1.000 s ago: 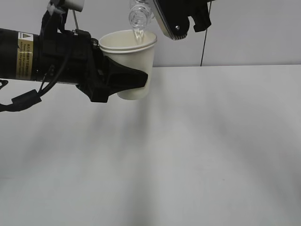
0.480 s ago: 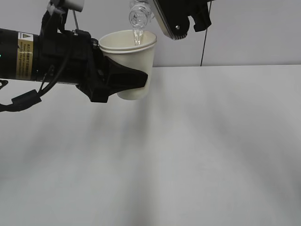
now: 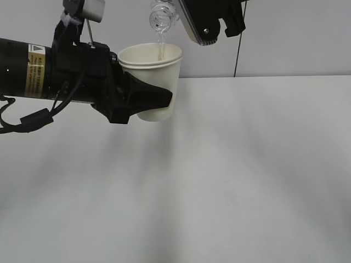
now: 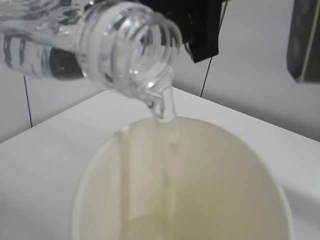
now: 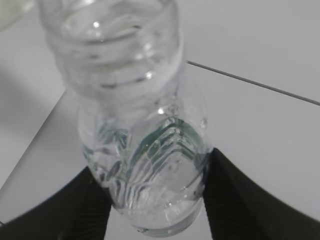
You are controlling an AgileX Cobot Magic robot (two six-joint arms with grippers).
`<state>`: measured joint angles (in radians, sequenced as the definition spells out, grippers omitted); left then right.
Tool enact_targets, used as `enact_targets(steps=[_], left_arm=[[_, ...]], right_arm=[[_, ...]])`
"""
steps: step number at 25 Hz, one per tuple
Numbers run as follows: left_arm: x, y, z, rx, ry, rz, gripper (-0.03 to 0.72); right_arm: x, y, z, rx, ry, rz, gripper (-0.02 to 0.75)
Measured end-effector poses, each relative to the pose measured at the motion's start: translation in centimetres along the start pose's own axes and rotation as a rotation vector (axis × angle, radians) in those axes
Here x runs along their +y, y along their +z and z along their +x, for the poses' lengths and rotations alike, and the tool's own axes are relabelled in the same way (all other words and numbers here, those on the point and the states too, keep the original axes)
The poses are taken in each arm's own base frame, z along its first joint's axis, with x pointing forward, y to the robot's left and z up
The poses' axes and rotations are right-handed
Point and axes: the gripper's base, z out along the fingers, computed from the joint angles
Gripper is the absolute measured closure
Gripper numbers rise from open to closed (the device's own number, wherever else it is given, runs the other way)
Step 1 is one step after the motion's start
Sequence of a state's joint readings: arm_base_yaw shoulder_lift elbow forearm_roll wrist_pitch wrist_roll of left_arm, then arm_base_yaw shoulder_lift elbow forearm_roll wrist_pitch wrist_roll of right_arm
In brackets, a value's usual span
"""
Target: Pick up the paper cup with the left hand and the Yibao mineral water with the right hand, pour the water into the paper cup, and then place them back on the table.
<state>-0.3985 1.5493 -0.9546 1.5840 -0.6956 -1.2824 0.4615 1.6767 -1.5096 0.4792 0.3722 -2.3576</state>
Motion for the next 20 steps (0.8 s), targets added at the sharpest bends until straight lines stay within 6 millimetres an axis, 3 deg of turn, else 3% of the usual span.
enact_targets(steps=[20], left_arm=[[0.26,0.03,-0.54,-0.011,0.010,-0.011,0.321]], right_arm=[[-0.17,0.06,-0.44,-0.010,0.000,0.005,0.311]])
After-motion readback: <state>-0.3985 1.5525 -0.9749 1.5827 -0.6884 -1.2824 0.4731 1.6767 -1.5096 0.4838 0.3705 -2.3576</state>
